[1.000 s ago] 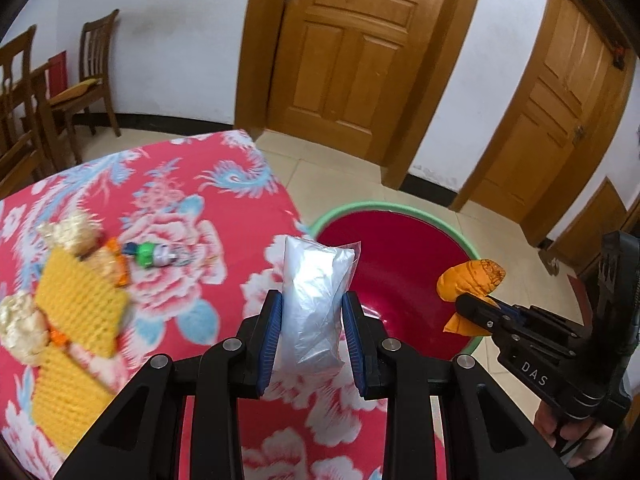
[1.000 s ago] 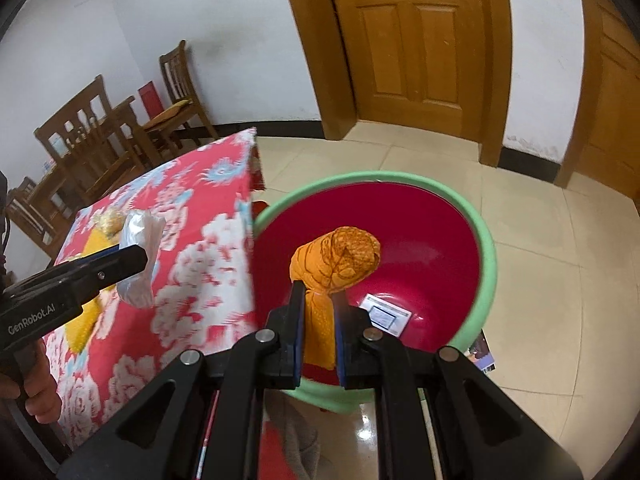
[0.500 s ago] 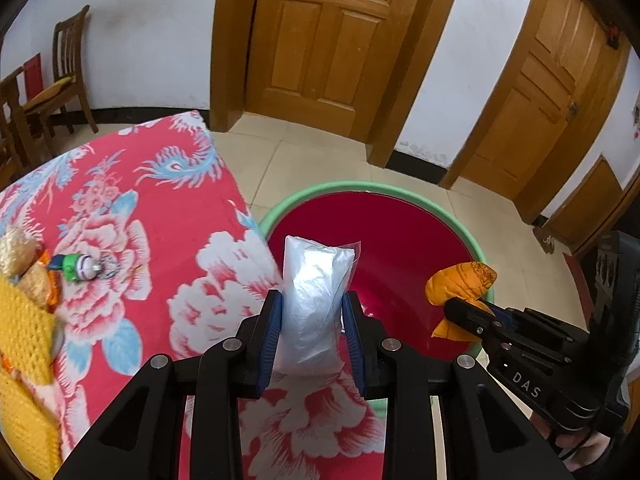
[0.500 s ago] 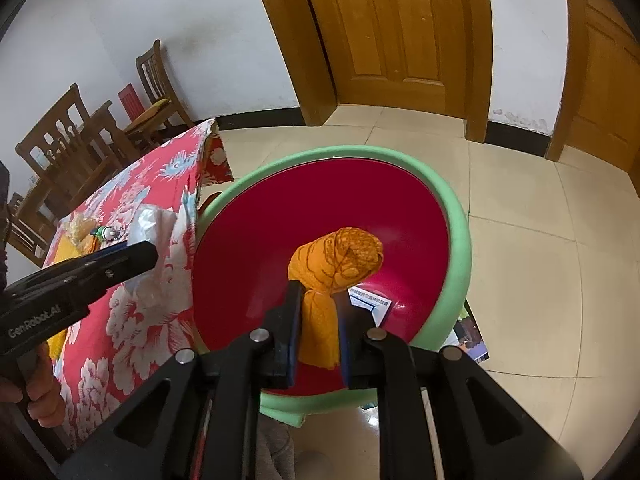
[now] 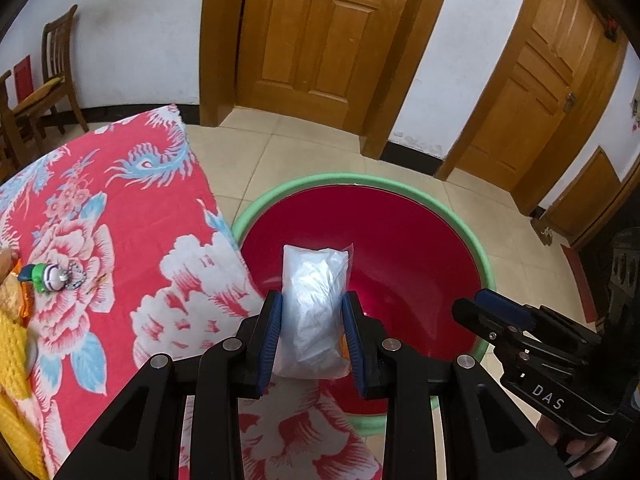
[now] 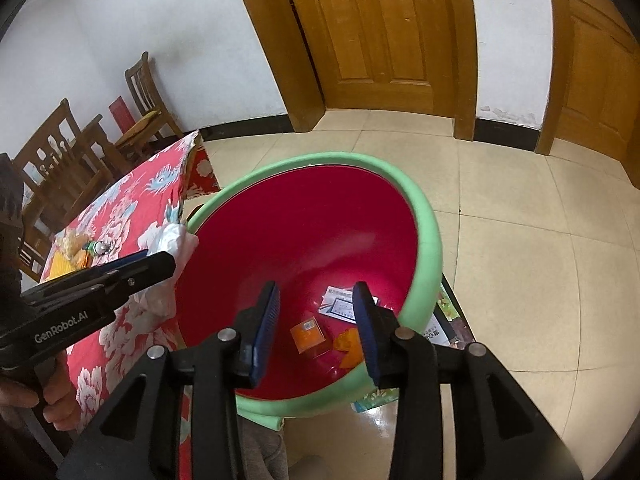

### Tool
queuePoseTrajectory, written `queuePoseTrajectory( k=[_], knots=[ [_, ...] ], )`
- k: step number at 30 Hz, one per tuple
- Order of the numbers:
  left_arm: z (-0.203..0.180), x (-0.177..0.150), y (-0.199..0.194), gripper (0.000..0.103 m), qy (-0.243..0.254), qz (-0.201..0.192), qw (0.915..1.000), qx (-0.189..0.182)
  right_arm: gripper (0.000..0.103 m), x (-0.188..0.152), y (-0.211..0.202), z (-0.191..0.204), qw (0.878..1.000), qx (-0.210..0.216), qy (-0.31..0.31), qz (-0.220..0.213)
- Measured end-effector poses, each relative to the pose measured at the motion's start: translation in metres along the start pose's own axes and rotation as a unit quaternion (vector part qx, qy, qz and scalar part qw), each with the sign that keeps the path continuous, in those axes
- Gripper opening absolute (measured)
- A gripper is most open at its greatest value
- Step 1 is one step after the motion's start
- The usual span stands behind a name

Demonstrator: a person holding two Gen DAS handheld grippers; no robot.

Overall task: Collect trash
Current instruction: 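Carry both items over the red bucket and open both tools, then move both tools back over the table toward the yellow foam nets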

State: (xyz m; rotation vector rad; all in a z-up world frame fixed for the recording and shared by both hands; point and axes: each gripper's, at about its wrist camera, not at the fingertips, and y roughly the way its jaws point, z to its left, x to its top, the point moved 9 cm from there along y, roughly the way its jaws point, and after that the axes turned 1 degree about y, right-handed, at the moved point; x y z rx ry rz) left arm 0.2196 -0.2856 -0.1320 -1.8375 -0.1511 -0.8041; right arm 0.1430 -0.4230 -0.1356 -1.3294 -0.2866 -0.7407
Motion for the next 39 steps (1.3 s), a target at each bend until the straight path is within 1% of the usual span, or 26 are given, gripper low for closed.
queuePoseTrajectory(
  k=[3,4,5,7,14,20,31,39],
  knots=[
    [-0.003,0.000,0.002,0.033,0.001,0.000,1.0000,0.000,0.039,0.000,-0.002,-0.003,1.000,-0.001,0.003,-0.001],
    [-0.002,0.000,0.003,0.039,0.001,0.001,1.0000,0.000,0.039,-0.001,-0.002,-0.004,1.000,-0.002,0.003,-0.001],
    [-0.002,0.000,0.003,0.051,-0.001,0.000,1.0000,0.002,0.039,-0.001,-0.003,-0.005,1.000,-0.002,0.004,-0.001],
    [0.000,0.002,0.001,0.063,-0.004,-0.007,0.9999,0.011,0.039,-0.001,-0.004,-0.005,1.000,-0.003,0.005,-0.003],
    [0.001,0.002,-0.006,0.064,-0.002,-0.012,0.9998,0.016,0.039,-0.003,-0.008,-0.008,1.000,-0.004,0.008,-0.004],
    [0.004,-0.001,-0.016,0.064,-0.006,-0.017,0.9997,0.015,0.039,-0.003,-0.013,-0.002,1.000,0.000,0.002,-0.007],
    [0.022,-0.008,-0.049,0.064,-0.027,-0.035,0.9988,0.022,0.039,-0.005,-0.029,0.026,1.000,0.019,-0.016,-0.014],
    [0.049,-0.020,-0.079,0.064,-0.049,-0.045,0.9968,0.044,0.039,-0.007,-0.037,0.056,0.998,0.038,-0.038,-0.015]
  ],
)
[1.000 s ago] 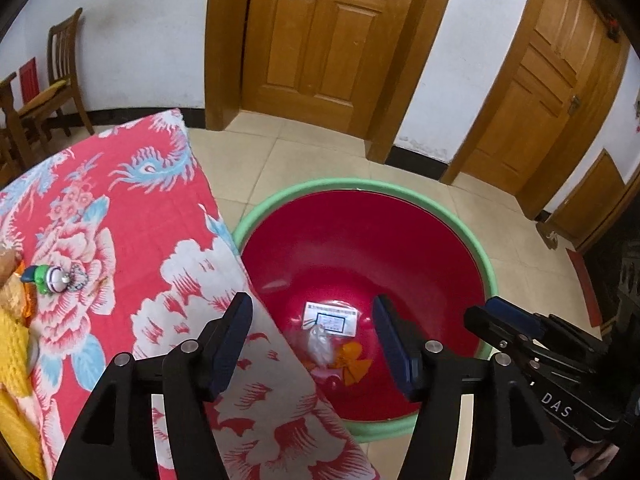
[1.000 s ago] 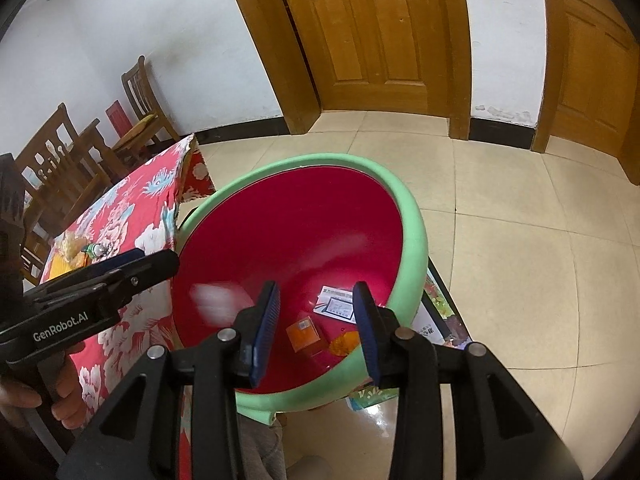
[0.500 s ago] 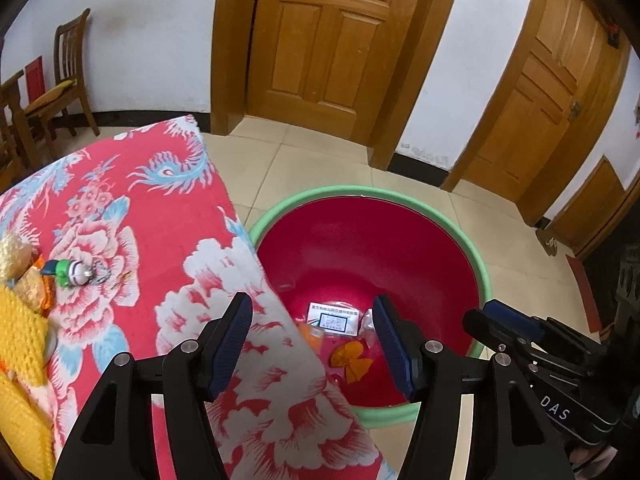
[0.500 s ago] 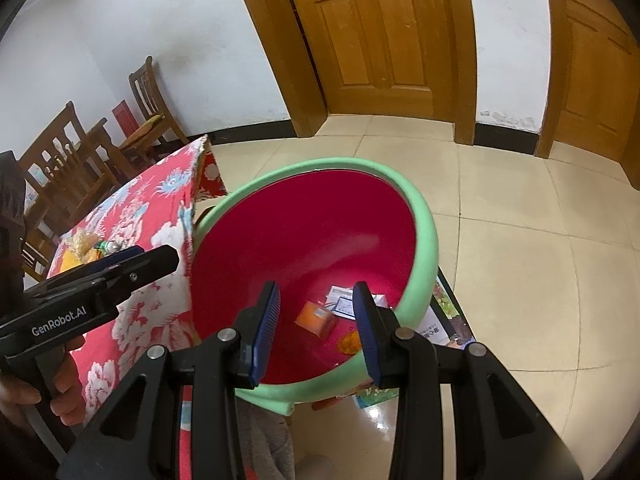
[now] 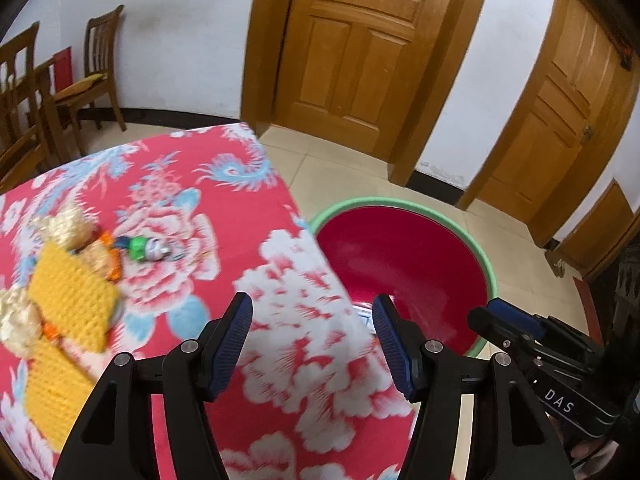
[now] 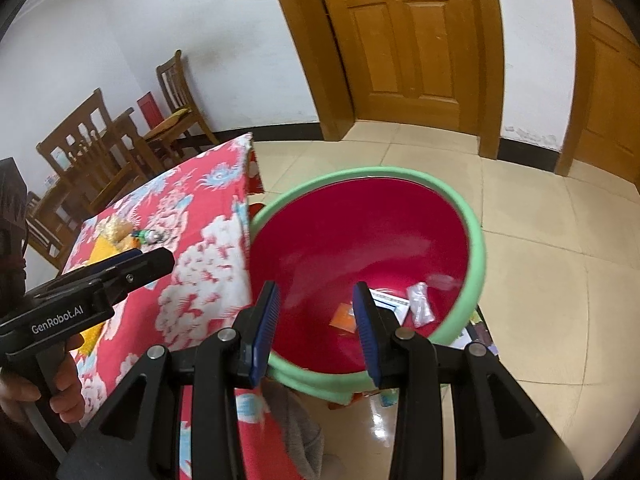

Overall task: Collect trash
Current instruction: 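Move both tools back over the table toward the yellow foam nets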

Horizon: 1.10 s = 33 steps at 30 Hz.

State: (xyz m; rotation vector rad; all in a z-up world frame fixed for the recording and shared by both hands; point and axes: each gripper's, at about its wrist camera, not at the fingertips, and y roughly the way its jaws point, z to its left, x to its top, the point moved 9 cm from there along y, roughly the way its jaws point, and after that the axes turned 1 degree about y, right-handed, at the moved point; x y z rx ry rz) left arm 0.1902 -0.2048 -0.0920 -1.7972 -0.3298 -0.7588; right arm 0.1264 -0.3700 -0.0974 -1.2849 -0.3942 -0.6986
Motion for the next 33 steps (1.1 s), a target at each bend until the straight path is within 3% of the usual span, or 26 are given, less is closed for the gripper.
queuePoseTrajectory(
  k=[16,33],
  knots=[
    [0.085,-0.029,-0.047,0.064,-0.057,-0.010,0.9969,0.054,0.039,-0.011,0.000,0.069,0.998,0.042,-0.044,0.014],
    [0.197,-0.043,-0.081,0.064,-0.144,-0.032,0.9809,0.126,0.039,-0.023,0.017,0.132,0.993,0.068,-0.084,0.039]
  ],
)
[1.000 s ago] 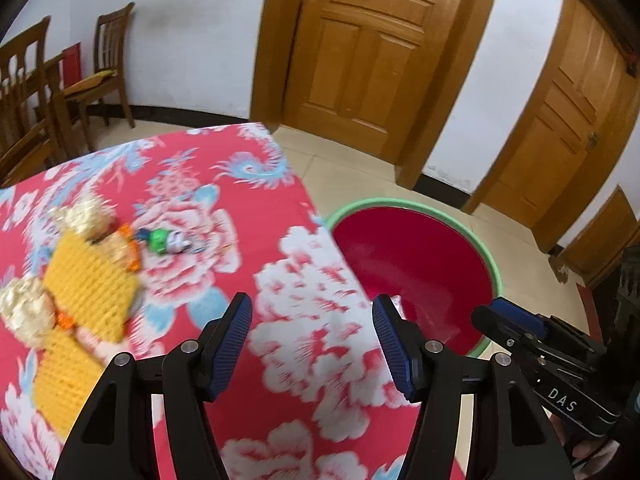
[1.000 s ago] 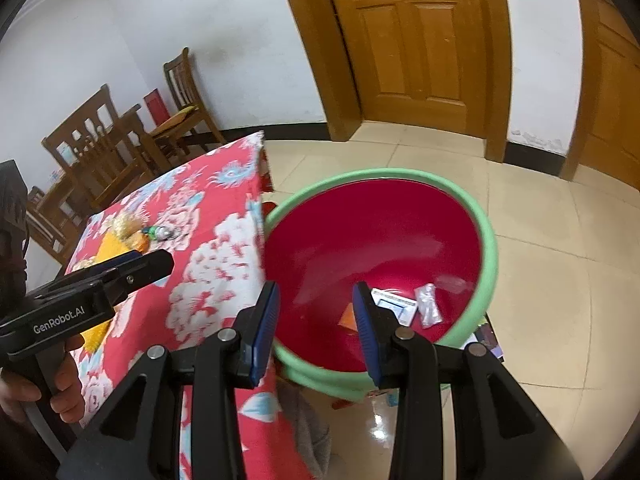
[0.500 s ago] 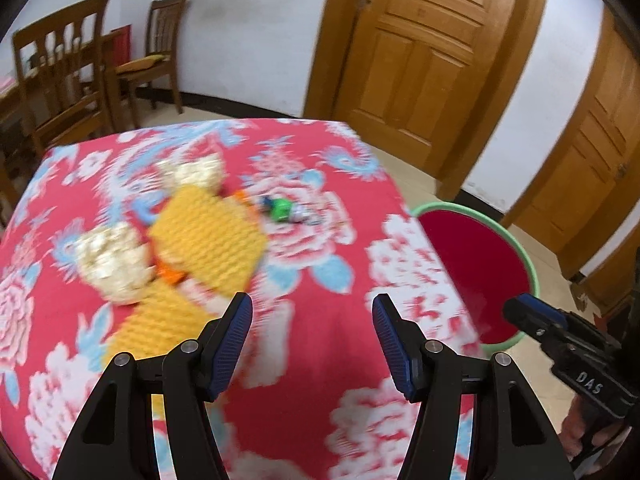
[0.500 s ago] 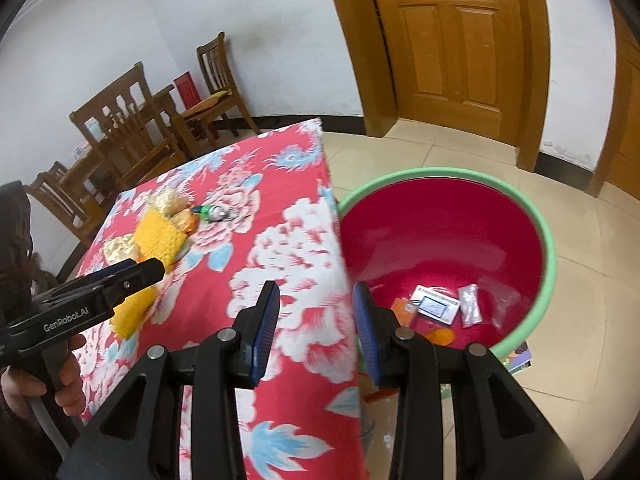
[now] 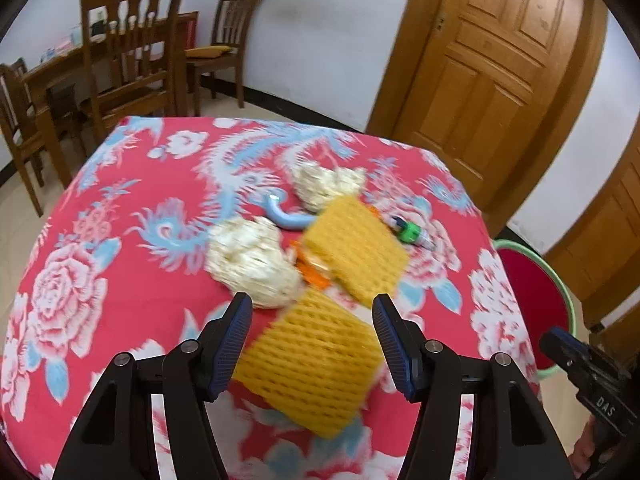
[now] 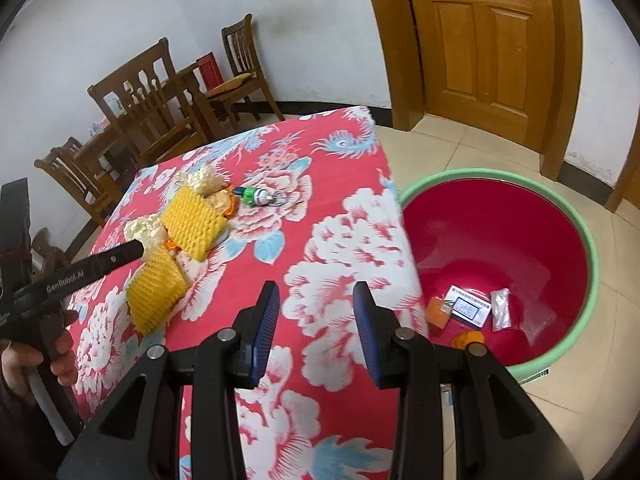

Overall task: Collect trash
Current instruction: 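Move both tools back over the table toward the yellow foam nets, then grasp a foil ball with left tool while right tool grasps yellow foam net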

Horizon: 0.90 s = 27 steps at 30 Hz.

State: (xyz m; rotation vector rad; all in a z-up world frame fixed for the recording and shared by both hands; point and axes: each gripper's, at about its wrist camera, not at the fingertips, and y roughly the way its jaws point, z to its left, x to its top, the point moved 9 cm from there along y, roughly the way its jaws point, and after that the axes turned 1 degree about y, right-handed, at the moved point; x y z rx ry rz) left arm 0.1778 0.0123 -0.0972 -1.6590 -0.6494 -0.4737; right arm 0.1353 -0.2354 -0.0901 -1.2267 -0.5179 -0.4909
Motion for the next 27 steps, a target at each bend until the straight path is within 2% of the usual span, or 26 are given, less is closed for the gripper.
queuePoseTrajectory(
  k=[11,21,25,27],
  knots=[
    [0.037,0.011,0.017,0.064,-0.028,-0.001,0.9995,0.013,0.039,0.009,0.029,0.039,0.999,0.014,-0.028,0.026],
    [0.042,0.011,0.032,0.064,-0.041,0.008,0.9991,-0.005,0.040,0.020,0.059,0.081,0.997,0.035,-0.050,0.042],
    [0.046,0.009,0.038,0.064,-0.048,0.014,0.9988,0.000,0.040,0.025,0.072,0.093,0.996,0.046,-0.049,0.050],
    [0.049,0.008,0.040,0.064,-0.055,0.014,0.9984,-0.007,0.043,0.025,0.078,0.098,0.996,0.048,-0.048,0.055]
  ],
)
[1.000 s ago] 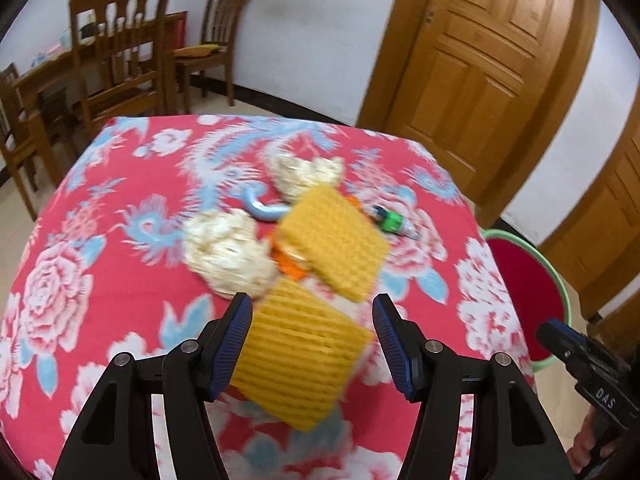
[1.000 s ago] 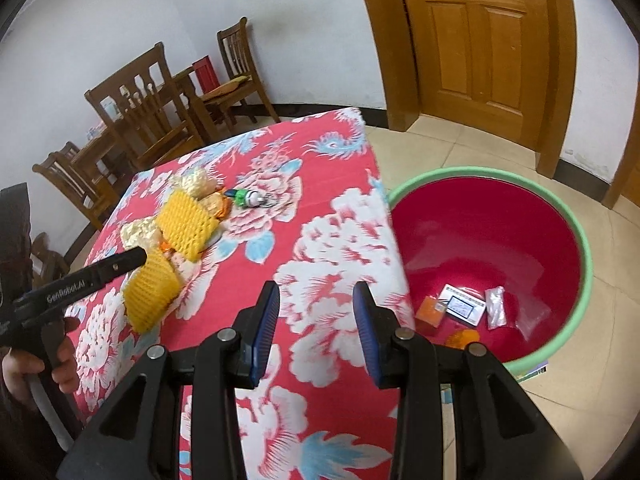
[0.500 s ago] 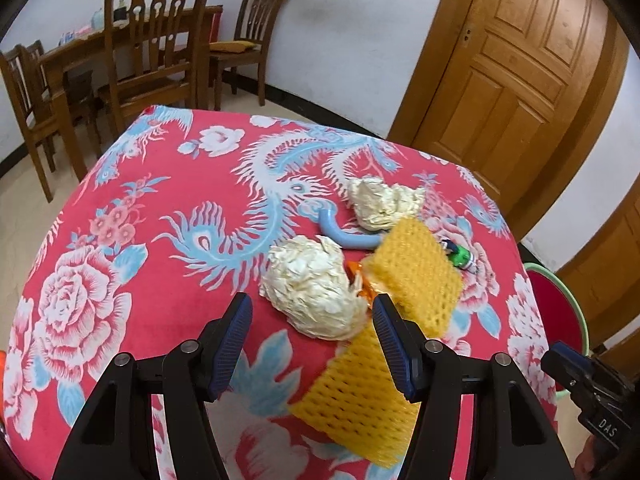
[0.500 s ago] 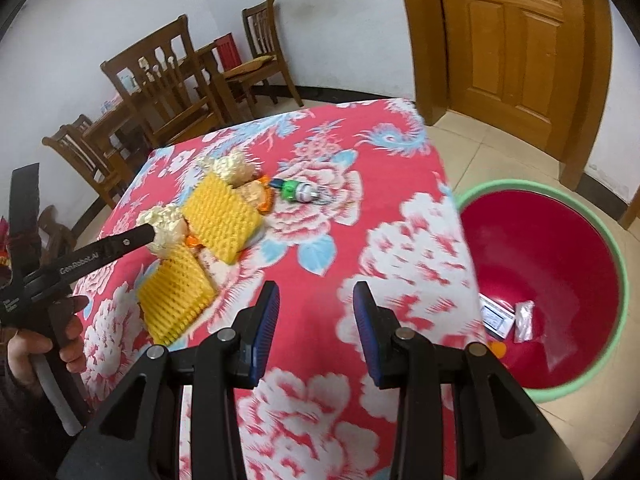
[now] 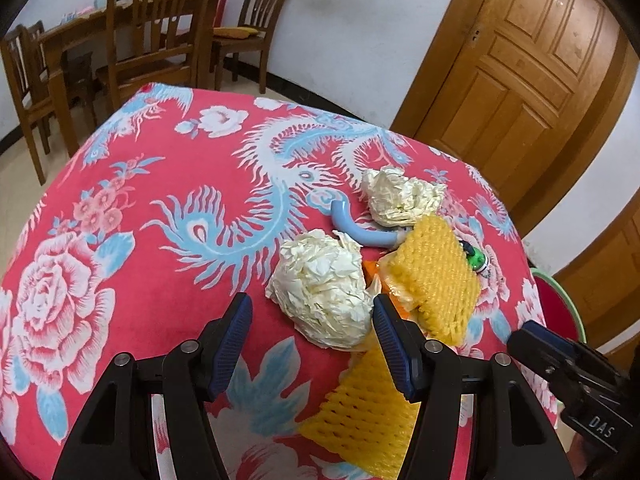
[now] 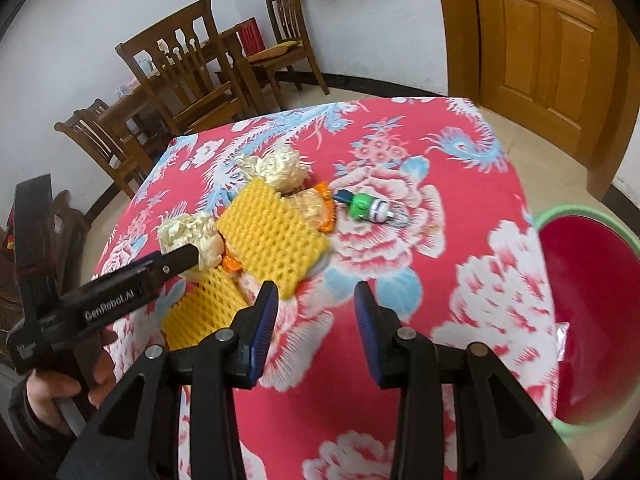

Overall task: Collect trash
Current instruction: 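Grasp a foil ball with left tool while right tool grasps yellow foam net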

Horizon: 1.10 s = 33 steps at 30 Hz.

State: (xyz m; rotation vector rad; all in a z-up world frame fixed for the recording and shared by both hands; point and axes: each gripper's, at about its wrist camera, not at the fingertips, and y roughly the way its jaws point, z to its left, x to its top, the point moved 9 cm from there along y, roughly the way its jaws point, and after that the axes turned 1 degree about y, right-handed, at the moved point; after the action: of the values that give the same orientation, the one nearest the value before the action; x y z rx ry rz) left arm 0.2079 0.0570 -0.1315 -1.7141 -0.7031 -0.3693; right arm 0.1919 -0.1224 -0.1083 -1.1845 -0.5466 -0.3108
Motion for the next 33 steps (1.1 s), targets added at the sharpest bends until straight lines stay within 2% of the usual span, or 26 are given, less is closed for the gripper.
queuePoseTrajectory(
  k=[5,9,18,19,21,24,27,33],
  knots=[
    [0.001,-0.001,0.001,0.049,-0.013,-0.002,0.9997,-0.021,0.043,0.005,0.019,0.012,1.000,0.010,0.005,0.015],
    [-0.001,-0.004,0.003,0.047,-0.012,-0.004,0.9996,-0.025,0.050,0.010,0.032,0.016,1.000,0.008,0.012,0.019],
    [-0.003,-0.008,0.006,0.043,-0.020,0.001,0.9992,-0.034,0.050,0.008,0.052,0.014,0.999,0.001,0.028,0.036],
    [-0.002,-0.008,0.006,0.043,-0.022,0.001,0.9992,-0.035,0.048,0.009,0.052,0.013,0.999,0.000,0.029,0.034],
    [-0.003,-0.008,0.006,0.042,-0.024,0.000,0.9990,-0.037,0.036,0.008,0.052,0.013,0.999,0.001,0.031,0.034],
    [-0.003,-0.008,0.005,0.042,-0.022,0.000,0.9990,-0.038,0.028,0.007,0.051,0.015,0.999,0.008,0.031,0.032],
    [-0.006,-0.008,0.002,0.041,-0.017,-0.002,0.9991,-0.038,0.012,0.006,0.047,0.019,0.999,0.015,0.033,0.028],
    [-0.009,-0.006,-0.007,0.041,-0.012,-0.011,0.9991,-0.039,0.009,0.010,0.029,0.023,0.999,0.027,0.035,0.003]
  ],
)
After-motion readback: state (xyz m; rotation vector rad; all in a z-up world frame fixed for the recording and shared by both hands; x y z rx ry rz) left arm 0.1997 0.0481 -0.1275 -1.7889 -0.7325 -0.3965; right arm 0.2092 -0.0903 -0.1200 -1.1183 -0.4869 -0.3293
